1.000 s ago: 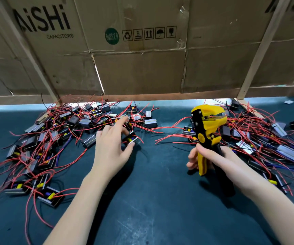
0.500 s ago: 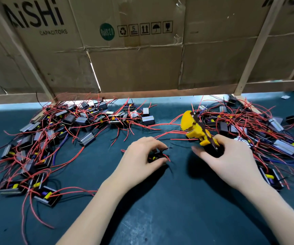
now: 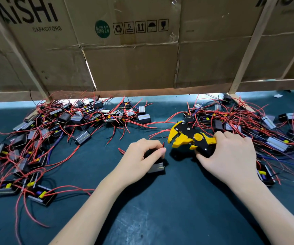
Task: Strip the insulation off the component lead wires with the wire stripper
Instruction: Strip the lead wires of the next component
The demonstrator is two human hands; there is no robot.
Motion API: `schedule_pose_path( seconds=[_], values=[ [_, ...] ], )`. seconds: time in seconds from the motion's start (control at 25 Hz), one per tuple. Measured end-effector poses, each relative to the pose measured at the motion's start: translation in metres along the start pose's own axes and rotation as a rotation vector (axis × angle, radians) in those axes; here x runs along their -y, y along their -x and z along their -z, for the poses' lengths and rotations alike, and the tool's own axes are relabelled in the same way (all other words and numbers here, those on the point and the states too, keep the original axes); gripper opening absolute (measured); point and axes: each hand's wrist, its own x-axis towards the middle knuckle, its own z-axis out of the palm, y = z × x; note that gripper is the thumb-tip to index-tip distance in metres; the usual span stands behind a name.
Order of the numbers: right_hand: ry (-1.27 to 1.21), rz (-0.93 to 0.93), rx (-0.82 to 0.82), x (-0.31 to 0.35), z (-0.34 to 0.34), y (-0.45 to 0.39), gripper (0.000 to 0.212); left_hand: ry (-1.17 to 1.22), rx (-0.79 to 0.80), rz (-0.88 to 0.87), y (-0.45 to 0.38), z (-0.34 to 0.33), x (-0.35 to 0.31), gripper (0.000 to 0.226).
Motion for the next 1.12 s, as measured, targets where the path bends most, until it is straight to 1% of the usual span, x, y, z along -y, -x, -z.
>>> schedule_pose_path(
  seconds=[0.16,0.28,0.4,0.44,0.52,0.6,0.76,0.88,1.0,1.12],
  values=[
    [0.005,0.043,0.047,0.0076,-0.0014,0.0025,0.056,-0.042,0.091,-0.015,-0.0013,0.0002,0.0021,0.025],
    [0.022,0.047,0.065,0.0096,-0.0019,0.0029,0.057,-0.001,0.102,0.007,-0.0017,0.0002,0.0041,0.022],
    [0.04,0.017,0.087,0.0059,-0.0022,0.0014,0.055,0.092,0.043,0.014,-0.0013,0.0014,0.0045,0.005],
    [0.034,0.005,0.087,0.0043,-0.0021,0.0006,0.055,0.115,0.002,0.018,-0.0014,0.0012,0.004,0.005],
    [0.017,-0.021,0.083,0.0019,-0.0016,-0.0004,0.054,0.16,-0.094,0.044,-0.0015,-0.0002,0.0032,0.013],
    [0.022,-0.038,0.086,0.001,-0.0021,-0.0014,0.054,0.202,-0.132,0.058,-0.0026,-0.0013,0.0027,0.015],
    [0.045,-0.049,0.096,0.0019,-0.0035,-0.0026,0.055,0.247,-0.009,0.018,-0.0027,-0.0002,0.0028,0.007],
    [0.029,-0.05,0.094,0.0007,-0.0034,-0.0023,0.056,0.241,0.052,0.014,-0.0013,-0.0006,0.0022,0.006],
    [0.031,-0.05,0.098,0.0007,-0.0028,-0.0026,0.056,0.239,0.072,0.047,-0.0012,-0.0027,0.0034,0.005],
    [0.026,-0.056,0.103,0.0004,-0.002,-0.0027,0.055,0.31,0.07,0.091,-0.0011,-0.0017,0.0034,0.005]
  ],
)
